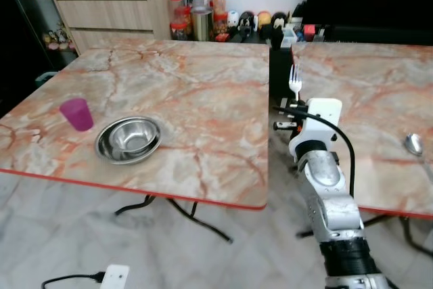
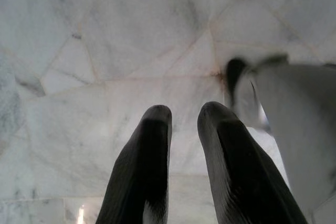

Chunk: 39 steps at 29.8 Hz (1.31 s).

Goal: Setting the table

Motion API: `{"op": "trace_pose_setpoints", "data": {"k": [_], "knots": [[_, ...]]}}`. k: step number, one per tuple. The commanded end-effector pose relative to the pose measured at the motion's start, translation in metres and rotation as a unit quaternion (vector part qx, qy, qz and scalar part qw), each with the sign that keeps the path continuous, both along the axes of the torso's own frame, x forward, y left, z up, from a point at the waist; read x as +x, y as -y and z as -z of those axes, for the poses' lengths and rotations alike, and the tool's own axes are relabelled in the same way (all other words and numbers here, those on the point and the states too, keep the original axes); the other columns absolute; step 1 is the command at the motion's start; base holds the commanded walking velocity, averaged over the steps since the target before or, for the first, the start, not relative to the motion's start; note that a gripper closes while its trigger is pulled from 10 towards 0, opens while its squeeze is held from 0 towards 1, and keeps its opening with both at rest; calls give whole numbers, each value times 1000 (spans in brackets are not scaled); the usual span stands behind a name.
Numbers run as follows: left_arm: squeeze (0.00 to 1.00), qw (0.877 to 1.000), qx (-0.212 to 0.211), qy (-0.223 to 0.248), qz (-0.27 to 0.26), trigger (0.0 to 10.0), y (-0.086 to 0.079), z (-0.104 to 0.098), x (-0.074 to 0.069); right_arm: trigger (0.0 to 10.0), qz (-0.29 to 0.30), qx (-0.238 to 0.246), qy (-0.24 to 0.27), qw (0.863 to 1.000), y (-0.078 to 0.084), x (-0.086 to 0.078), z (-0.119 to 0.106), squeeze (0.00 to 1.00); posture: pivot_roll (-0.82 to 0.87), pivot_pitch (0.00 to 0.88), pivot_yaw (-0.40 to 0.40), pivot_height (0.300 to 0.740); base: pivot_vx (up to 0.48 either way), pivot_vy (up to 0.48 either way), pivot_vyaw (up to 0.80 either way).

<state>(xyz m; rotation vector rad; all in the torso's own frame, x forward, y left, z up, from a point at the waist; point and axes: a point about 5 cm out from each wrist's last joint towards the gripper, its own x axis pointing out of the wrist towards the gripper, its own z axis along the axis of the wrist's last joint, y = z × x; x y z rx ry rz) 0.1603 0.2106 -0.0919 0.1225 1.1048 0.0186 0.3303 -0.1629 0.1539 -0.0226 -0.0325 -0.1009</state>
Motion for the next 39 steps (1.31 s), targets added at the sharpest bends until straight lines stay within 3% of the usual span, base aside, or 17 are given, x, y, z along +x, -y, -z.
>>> {"op": "trace_pose_setpoints", "data": {"k": [1,20,39], "knots": [[0,1000,16,-3,1,10000,-9,-2,0,10000,-5,3,11,1000,-6,2,-6,0,29,0,23,728,0,480,0],[0,1000,25,-3,3,10000,-10,0,-5,10000,-10,6,11,1000,-9,1,-2,0,33,0,23,728,0,480,0],[0,999,32,20,-14,10000,-11,-2,0,10000,-8,7,10,1000,-8,3,-2,0,33,0,24,728,13,0,0]]}}
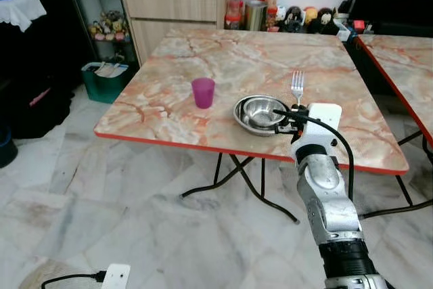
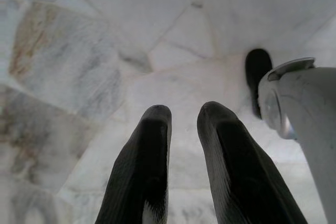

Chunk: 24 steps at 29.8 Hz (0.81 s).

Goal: Setting the table

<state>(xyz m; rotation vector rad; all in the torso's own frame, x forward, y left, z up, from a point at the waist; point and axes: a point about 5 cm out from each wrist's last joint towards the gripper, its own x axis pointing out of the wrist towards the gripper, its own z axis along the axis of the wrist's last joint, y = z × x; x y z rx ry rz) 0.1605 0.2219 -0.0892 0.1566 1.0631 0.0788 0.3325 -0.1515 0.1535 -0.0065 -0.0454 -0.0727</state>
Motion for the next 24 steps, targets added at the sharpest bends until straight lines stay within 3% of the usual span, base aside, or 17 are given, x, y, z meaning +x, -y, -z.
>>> {"op": "trace_pose_setpoints", "data": {"k": [1,4,8,24], "knots": [[0,1000,3,-1,0,10000,0,0,0,10000,7,1,1,1000,4,1,-2,0,32,0,24,728,251,0,0],[0,1000,3,-1,1,10000,0,0,0,10000,8,3,-2,1000,4,2,-1,0,32,0,24,728,264,0,0],[0,1000,2,0,1,10000,0,0,1,10000,9,4,-4,1000,4,3,-1,0,31,0,24,728,287,0,-677],[0,1000,1,-3,4,10000,0,0,-1,10000,-1,-1,-3,1000,1,0,0,0,32,0,24,728,293,0,0]]}}
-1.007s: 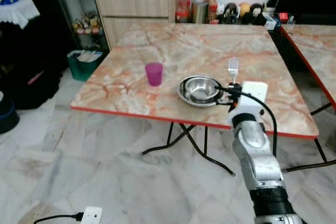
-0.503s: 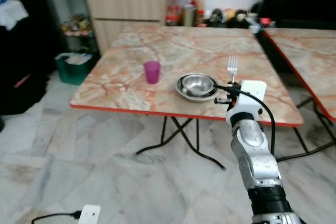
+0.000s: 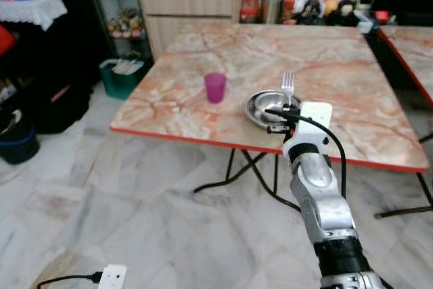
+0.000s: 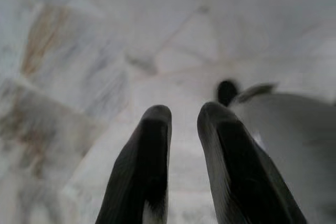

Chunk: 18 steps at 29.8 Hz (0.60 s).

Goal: Setting the table

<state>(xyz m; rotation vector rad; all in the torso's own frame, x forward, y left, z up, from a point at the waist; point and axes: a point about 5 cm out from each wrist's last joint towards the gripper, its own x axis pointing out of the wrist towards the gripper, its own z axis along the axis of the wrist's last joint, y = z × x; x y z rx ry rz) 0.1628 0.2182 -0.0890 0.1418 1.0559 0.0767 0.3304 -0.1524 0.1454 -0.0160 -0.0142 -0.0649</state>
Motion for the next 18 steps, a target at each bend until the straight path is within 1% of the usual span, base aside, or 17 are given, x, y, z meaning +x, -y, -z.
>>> {"op": "trace_pose_setpoints", "data": {"k": [1,4,7,10,18], "knots": [[0,1000,7,-7,7,10000,-3,1,-3,10000,4,4,14,1000,0,2,-8,0,32,0,24,728,296,0,0],[0,1000,7,-7,7,10000,-3,1,-3,10000,5,4,14,1000,0,2,-8,0,32,0,24,728,296,0,0],[0,1000,9,-8,9,10000,-3,1,-5,10000,17,3,4,1000,5,1,-4,0,30,0,23,728,298,0,0],[0,1000,10,-9,11,10000,-3,2,-6,10000,29,16,-7,999,8,0,1,0,30,0,23,728,300,0,0],[0,1000,10,-9,12,10000,-3,2,-6,10000,29,19,-7,999,8,1,0,0,34,0,21,728,298,0,0]]}}
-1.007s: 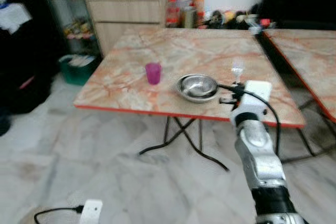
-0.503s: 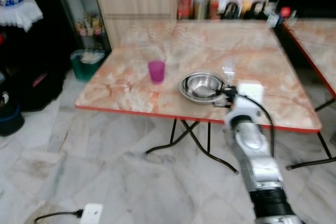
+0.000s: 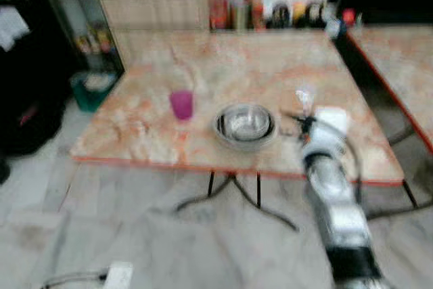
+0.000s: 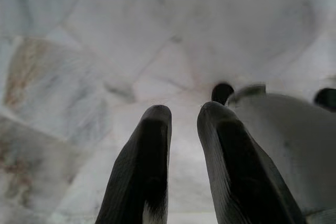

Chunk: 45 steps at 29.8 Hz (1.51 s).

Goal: Setting the table

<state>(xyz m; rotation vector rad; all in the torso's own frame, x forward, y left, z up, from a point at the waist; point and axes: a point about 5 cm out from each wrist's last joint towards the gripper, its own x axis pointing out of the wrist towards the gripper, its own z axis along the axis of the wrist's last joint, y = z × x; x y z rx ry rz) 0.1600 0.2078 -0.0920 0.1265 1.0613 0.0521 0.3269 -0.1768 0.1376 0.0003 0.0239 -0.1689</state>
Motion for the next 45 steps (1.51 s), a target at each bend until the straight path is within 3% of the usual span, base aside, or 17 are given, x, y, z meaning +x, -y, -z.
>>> {"op": "trace_pose_setpoints", "data": {"k": [1,39,45], "knots": [[0,1000,22,-6,5,10000,-14,-1,-3,10000,-22,10,11,1000,-16,4,-7,0,36,0,21,728,300,0,0],[0,1000,20,-5,-1,10000,-15,-3,2,10000,6,28,-50,998,0,4,10,0,27,0,29,728,303,0,0],[0,1000,20,-7,0,10000,-15,-3,1,10000,9,31,-62,998,2,2,12,0,28,0,30,728,0,0,0]]}}
